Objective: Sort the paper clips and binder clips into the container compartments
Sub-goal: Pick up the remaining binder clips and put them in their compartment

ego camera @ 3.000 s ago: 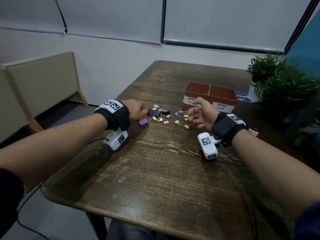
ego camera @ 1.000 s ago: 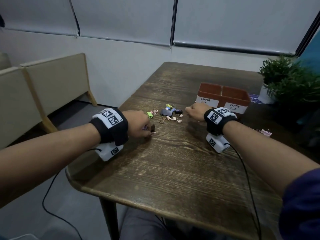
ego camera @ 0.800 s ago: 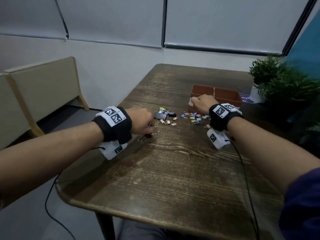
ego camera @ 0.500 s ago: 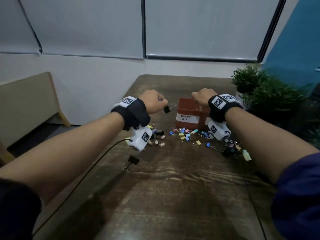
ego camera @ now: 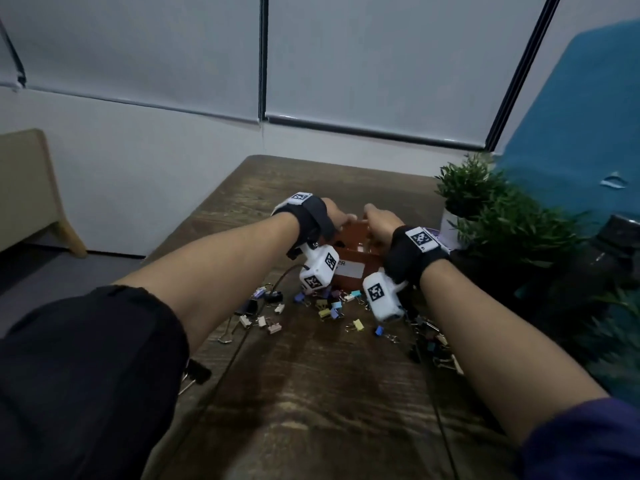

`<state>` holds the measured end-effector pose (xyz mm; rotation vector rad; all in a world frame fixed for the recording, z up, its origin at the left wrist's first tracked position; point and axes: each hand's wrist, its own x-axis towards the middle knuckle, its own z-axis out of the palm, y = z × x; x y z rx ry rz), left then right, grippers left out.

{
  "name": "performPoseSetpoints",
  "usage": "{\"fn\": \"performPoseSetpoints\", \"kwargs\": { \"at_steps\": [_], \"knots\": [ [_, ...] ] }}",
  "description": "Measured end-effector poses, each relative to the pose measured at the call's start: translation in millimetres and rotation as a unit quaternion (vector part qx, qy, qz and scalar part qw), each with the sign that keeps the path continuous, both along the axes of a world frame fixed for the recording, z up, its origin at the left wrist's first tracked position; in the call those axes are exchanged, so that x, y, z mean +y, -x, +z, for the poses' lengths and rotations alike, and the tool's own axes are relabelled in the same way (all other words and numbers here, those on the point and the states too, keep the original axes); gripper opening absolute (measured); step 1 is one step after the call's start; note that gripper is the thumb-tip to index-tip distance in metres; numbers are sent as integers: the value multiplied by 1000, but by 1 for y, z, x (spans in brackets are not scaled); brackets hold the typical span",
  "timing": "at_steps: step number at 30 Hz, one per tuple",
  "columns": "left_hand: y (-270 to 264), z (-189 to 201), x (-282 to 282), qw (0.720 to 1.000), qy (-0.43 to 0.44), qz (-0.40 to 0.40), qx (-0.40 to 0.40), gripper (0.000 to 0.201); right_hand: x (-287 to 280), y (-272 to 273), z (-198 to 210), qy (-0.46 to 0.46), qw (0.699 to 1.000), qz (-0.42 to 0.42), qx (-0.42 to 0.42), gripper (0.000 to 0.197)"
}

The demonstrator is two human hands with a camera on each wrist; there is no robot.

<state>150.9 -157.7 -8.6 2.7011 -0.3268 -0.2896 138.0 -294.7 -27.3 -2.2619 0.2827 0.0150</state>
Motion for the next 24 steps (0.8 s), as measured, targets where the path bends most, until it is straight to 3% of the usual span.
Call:
{"fn": "performPoseSetpoints", "kwargs": {
  "at_steps": [2,5,7,10,13,16,18,19,21,24],
  "knots": [
    [2,1,-10,995,90,21,32,62,1,-2,2,-120,992,-23,16,38],
    [5,8,-14,983,166,56,54,81,2,3,6,-220,975,-29,29,30],
    [8,12,-13,976,196,62,72,84,3,6,10,-260,965,-27,26,29],
    [13,17,-5,969,228,63,66,86,7,15,15,-294,956,-15,-4,12],
    [21,18,15,962,266,49,43,79,8,27,17,-300,954,6,-18,13],
    [34,14,56,991,124,12,-56,48,8,44,23,-196,979,46,-40,14],
    [47,2,85,992,-18,1,-124,29,13,59,24,-121,987,85,-66,23],
    [55,-5,96,990,-78,-9,-121,24,17,69,22,-86,988,104,-78,21],
    [67,-24,112,986,-143,-38,-82,29,28,89,13,4,985,147,-85,16],
    [79,-45,122,987,-145,-54,-32,41,41,103,-5,169,962,209,-46,14]
  ]
}}
